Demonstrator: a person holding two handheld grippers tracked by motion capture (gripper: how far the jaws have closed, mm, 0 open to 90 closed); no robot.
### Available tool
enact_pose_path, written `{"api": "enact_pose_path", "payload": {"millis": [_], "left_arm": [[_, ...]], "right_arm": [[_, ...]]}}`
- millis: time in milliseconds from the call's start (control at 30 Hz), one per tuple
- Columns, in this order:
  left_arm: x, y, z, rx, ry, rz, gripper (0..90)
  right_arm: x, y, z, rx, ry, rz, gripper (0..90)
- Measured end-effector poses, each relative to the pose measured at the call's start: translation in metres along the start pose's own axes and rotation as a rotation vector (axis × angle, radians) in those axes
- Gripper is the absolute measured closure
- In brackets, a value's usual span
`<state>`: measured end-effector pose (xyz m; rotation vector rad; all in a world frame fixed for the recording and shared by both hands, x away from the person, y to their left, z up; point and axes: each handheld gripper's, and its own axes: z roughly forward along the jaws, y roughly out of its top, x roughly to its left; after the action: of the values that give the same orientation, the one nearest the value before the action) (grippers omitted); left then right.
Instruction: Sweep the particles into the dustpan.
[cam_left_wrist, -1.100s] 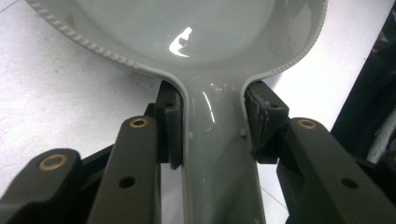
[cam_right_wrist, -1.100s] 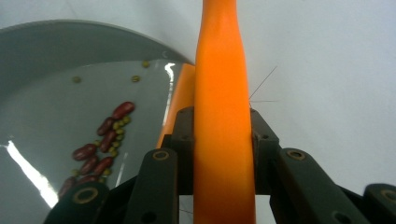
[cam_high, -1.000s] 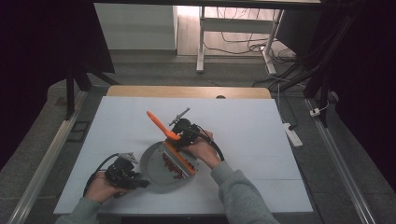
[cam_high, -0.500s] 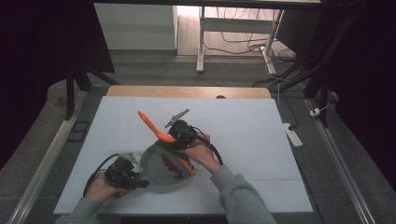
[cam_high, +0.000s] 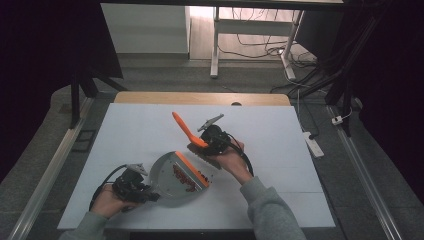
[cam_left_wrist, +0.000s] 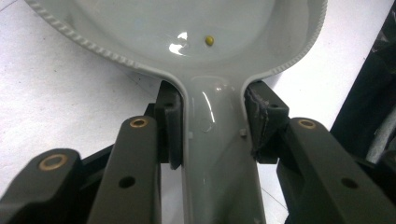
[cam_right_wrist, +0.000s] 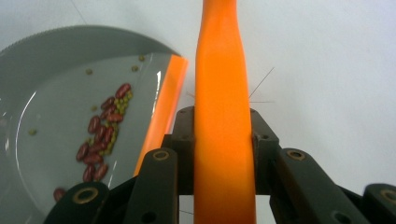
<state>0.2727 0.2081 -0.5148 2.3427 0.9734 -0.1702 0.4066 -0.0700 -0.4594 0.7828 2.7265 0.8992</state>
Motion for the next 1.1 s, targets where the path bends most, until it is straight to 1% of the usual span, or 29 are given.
{"api": "enact_pose_path", "payload": {"millis": [133, 167, 200, 367, 433, 600, 700, 900, 1100], "left_arm": [[-0.001, 0.000, 0.000, 0.001, -0.002, 0.003, 61.5], [-0.001, -0.001, 0.000, 0.001, -0.003, 0.004, 61.5], [-0.001, -0.001, -0.001, 0.001, -0.004, 0.005, 61.5], [-0.003, -0.001, -0.001, 0.003, -0.005, 0.005, 61.5], [-0.004, -0.001, -0.001, 0.005, -0.009, 0.006, 61.5], [-0.004, -0.001, -0.001, 0.007, -0.011, 0.005, 61.5], [-0.005, -0.001, -0.001, 0.006, -0.010, 0.005, 61.5], [-0.004, -0.001, 0.000, 0.006, -0.011, 0.005, 61.5], [-0.004, -0.001, 0.000, 0.005, -0.010, 0.005, 61.5]], "right_arm": [[-0.004, -0.013, -0.008, 0.007, -0.017, 0.003, 70.9], [-0.005, -0.017, -0.010, 0.012, -0.026, 0.015, 70.9], [-0.006, -0.020, -0.011, 0.014, -0.029, 0.015, 70.9], [-0.010, -0.031, -0.011, 0.027, -0.033, 0.036, 70.9], [-0.010, -0.034, -0.010, 0.029, -0.029, 0.033, 70.9], [-0.004, -0.035, -0.003, 0.048, -0.022, 0.020, 70.9], [-0.001, -0.035, -0.001, 0.044, -0.011, 0.019, 70.9], [0.006, -0.033, 0.001, 0.046, 0.001, -0.001, 70.9], [0.013, -0.032, 0.004, 0.043, 0.017, 0.003, 70.9]]}}
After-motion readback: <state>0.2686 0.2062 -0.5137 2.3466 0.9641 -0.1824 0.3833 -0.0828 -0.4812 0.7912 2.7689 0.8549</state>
